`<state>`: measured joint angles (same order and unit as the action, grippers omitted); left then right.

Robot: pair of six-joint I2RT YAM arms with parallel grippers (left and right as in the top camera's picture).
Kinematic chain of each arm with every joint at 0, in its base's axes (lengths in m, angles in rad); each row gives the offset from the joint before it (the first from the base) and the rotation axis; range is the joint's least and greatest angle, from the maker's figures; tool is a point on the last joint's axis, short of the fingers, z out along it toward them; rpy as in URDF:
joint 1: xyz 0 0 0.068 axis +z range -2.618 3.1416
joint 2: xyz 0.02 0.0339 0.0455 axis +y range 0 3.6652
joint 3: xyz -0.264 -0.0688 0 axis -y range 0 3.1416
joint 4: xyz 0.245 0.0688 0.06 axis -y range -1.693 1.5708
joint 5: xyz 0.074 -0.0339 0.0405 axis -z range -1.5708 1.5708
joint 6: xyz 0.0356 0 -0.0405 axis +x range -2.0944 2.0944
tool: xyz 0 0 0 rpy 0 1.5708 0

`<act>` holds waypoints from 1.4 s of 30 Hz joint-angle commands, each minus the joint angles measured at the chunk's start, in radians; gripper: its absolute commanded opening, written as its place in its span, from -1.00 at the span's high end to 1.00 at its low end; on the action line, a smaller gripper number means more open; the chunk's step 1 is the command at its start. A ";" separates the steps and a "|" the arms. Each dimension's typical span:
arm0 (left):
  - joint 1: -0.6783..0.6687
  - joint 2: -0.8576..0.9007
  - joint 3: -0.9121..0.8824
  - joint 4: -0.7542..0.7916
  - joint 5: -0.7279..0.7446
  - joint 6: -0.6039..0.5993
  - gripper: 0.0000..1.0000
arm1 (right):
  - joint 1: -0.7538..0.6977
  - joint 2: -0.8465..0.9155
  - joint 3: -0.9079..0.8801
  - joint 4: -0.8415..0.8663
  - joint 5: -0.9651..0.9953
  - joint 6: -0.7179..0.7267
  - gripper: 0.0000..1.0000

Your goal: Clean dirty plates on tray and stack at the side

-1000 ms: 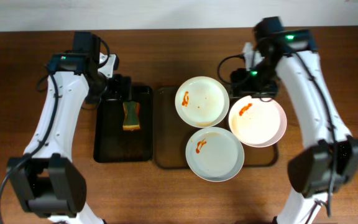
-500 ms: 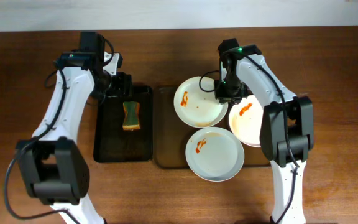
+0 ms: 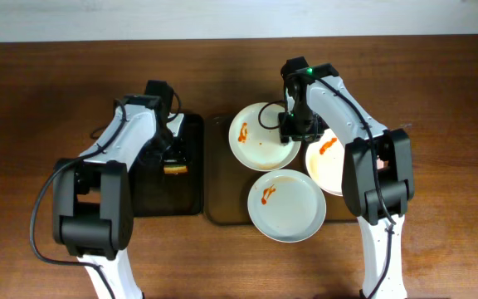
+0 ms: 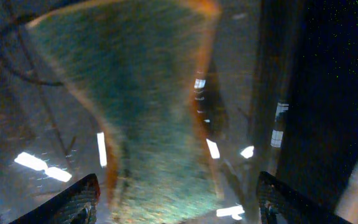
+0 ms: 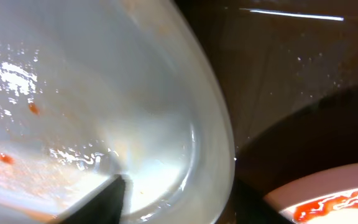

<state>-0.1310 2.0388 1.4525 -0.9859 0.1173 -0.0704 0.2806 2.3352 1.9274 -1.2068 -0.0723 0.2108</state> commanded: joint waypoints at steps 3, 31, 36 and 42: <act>0.000 0.007 -0.078 0.036 -0.080 -0.075 -0.16 | 0.009 0.013 -0.005 -0.012 -0.006 0.008 -0.36; 0.000 0.039 -0.059 0.192 -0.111 -0.071 -0.39 | 0.007 0.013 -0.005 -0.016 -0.119 0.008 0.07; 0.000 0.039 -0.059 0.192 -0.111 -0.071 -0.47 | 0.007 0.013 -0.005 0.013 -0.108 0.008 0.32; 0.000 0.039 -0.059 0.192 -0.111 -0.071 -0.47 | 0.009 0.013 -0.009 0.019 -0.108 0.008 0.57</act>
<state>-0.1326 2.0529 1.3956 -0.7864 -0.0151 -0.1394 0.2813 2.3352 1.9274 -1.1870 -0.1848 0.2142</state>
